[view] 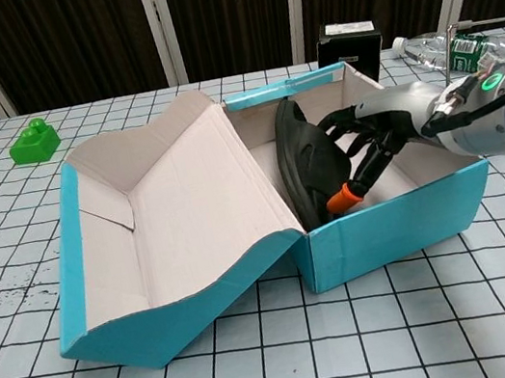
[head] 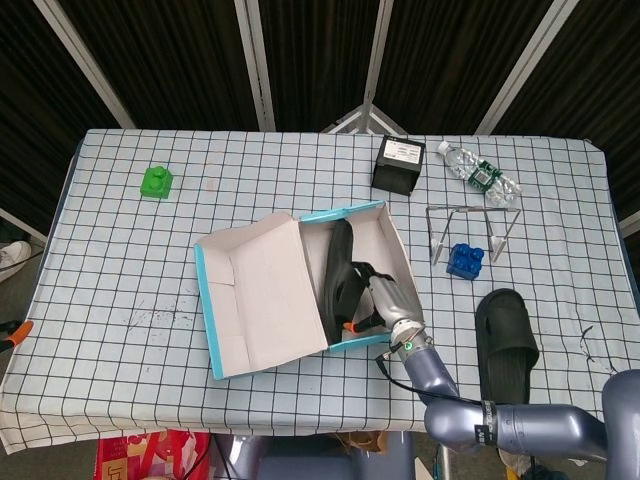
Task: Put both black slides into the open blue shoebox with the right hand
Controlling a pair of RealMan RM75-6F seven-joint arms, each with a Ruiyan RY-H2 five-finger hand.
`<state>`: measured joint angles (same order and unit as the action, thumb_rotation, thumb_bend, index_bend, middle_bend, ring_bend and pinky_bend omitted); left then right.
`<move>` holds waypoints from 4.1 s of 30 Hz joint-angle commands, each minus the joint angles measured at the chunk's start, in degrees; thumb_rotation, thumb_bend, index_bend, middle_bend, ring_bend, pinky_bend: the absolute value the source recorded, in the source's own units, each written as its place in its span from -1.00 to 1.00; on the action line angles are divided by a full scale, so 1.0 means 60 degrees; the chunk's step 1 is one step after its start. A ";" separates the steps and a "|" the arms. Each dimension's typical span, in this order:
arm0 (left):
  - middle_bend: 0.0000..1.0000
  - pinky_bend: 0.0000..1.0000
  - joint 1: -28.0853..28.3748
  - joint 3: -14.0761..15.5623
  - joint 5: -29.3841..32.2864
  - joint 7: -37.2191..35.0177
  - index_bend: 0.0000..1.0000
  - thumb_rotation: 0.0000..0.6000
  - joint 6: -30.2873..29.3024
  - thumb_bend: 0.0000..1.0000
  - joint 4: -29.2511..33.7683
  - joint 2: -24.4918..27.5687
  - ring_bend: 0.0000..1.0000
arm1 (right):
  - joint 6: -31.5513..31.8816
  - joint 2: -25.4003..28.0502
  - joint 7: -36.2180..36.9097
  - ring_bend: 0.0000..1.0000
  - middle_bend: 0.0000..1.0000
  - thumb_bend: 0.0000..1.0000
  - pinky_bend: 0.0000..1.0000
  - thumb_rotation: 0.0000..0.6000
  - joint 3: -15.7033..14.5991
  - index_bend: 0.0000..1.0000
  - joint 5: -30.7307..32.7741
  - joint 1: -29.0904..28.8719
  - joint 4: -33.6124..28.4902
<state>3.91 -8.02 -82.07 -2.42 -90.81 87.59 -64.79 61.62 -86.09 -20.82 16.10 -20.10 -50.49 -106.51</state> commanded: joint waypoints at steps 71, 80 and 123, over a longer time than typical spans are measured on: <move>-1.00 -0.80 0.0263 -0.0323 0.0844 0.2206 -0.81 1.00 0.0166 -0.56 -0.0370 -0.0805 -1.00 | -0.7334 0.4749 -0.2307 -0.92 -0.94 -0.61 -0.91 1.00 -0.7432 -1.00 0.3123 -0.3525 0.2847; -1.00 -0.80 0.0299 -0.0338 0.0921 0.2215 -0.81 1.00 0.0254 -0.57 -0.0440 -0.0826 -1.00 | -0.7722 0.3883 -0.1024 -0.92 -0.94 -0.62 -0.91 1.00 -0.7873 -1.00 0.2647 -0.3678 0.3637; -1.00 -0.80 0.0387 -0.0310 0.1007 0.2329 -0.81 1.00 0.0388 -0.56 -0.0505 -0.0893 -1.00 | -0.9013 0.3088 0.3649 -0.90 -0.94 -0.62 -0.91 1.00 -0.9567 -1.00 -0.0604 -0.4978 0.4337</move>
<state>6.24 -9.88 -76.02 11.55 -88.47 84.55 -70.15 7.42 -67.47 0.75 -41.17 -23.39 -80.22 -80.39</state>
